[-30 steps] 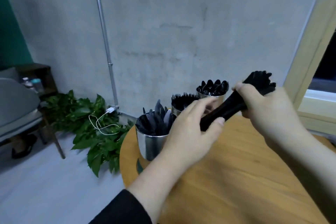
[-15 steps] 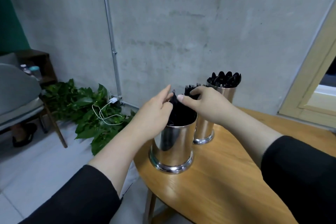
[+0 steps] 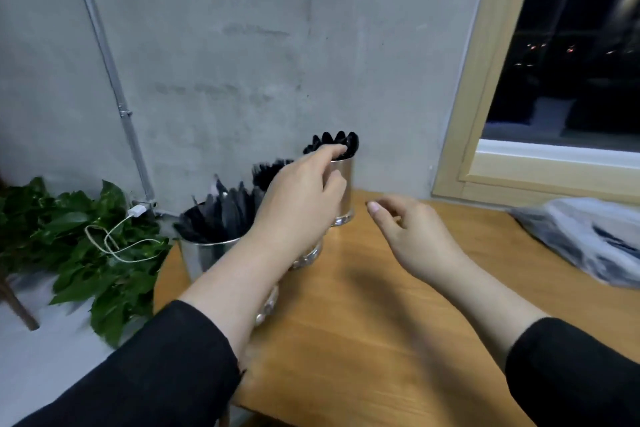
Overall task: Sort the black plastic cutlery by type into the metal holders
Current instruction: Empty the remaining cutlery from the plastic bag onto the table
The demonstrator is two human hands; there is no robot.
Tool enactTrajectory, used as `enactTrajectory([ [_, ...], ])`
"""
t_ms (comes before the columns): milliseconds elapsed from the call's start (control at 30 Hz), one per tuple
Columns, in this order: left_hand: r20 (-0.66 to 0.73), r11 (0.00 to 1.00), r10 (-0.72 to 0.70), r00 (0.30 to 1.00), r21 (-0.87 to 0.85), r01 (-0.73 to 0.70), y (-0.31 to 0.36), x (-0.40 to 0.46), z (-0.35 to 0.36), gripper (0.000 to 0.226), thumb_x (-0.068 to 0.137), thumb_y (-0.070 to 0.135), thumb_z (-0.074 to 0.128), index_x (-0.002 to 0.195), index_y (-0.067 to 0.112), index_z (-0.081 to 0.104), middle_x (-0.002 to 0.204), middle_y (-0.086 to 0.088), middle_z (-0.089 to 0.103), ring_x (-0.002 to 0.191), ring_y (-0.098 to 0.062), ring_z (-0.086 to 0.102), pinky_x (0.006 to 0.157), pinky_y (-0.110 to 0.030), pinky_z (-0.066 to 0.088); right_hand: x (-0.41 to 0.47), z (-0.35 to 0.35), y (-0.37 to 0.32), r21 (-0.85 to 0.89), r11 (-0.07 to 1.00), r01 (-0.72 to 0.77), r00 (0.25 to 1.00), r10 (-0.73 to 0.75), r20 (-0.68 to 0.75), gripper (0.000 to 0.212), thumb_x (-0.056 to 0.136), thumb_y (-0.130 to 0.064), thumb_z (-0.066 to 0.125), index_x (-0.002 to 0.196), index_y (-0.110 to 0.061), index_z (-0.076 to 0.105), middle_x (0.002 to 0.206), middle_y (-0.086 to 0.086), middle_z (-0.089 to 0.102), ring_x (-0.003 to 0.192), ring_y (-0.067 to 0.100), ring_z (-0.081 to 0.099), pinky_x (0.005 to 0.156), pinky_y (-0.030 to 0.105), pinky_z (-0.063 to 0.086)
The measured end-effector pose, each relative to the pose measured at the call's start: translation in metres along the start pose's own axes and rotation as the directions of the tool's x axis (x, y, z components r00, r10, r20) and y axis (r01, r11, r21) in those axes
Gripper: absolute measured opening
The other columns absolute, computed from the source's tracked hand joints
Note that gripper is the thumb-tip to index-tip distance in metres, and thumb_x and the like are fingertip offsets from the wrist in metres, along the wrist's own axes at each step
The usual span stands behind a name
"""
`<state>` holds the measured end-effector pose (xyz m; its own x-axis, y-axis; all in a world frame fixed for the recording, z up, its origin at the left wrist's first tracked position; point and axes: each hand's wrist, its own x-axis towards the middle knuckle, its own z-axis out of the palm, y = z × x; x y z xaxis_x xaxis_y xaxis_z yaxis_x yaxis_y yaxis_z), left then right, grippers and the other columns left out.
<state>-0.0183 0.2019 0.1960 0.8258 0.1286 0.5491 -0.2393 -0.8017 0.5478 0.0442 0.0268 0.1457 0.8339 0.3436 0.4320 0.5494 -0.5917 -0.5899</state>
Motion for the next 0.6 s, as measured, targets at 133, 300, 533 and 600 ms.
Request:
enactTrajectory([
  [133,0.142,0.996,0.061,0.988,-0.077,-0.051,0.049,0.000,0.111,0.040,0.100,0.016,0.053,0.139,0.021,0.061,0.137,0.000,0.066,0.123,-0.023,0.061,0.104,-0.032,0.043,-0.058,-0.052,0.113,-0.147,0.981,-0.128,0.991,0.119,-0.069,0.027,0.102,-0.036,0.052,0.116,-0.021,0.070,0.110,-0.009,0.065,0.101,0.009,0.059,0.082,0.016,0.038],
  [300,0.432,0.996,0.024,0.901,-0.093,0.018,0.079,-0.030,0.259,0.045,0.101,0.020,0.056,0.146,0.023,0.054,0.145,-0.002,0.060,0.133,-0.023,0.054,0.108,-0.029,0.038,-0.132,-0.105,0.226,-0.266,0.908,-0.324,0.946,0.301,-0.125,0.033,0.102,-0.036,0.051,0.129,-0.020,0.063,0.127,-0.012,0.054,0.120,0.008,0.052,0.094,0.006,0.026],
  [533,0.548,1.000,0.003,0.837,-0.004,-0.001,0.101,-0.029,0.366,0.056,0.105,0.034,0.052,0.158,0.025,0.034,0.157,0.000,0.047,0.142,-0.019,0.043,0.121,-0.030,0.025,-0.131,-0.132,0.321,-0.282,0.878,-0.385,0.884,0.264,-0.386,0.039,0.095,-0.029,0.065,0.131,-0.014,0.061,0.140,0.002,0.053,0.131,0.020,0.047,0.110,0.037,0.038],
  [600,0.549,1.000,0.005,0.836,0.015,-0.016,0.107,-0.019,0.377,0.058,0.106,0.037,0.050,0.159,0.028,0.030,0.158,0.003,0.045,0.143,-0.018,0.041,0.119,-0.029,0.024,-0.117,-0.140,0.340,-0.365,0.839,-0.404,0.855,0.204,-0.477,0.047,0.090,-0.029,0.071,0.133,-0.016,0.057,0.141,0.005,0.052,0.133,0.025,0.046,0.108,0.050,0.039],
])
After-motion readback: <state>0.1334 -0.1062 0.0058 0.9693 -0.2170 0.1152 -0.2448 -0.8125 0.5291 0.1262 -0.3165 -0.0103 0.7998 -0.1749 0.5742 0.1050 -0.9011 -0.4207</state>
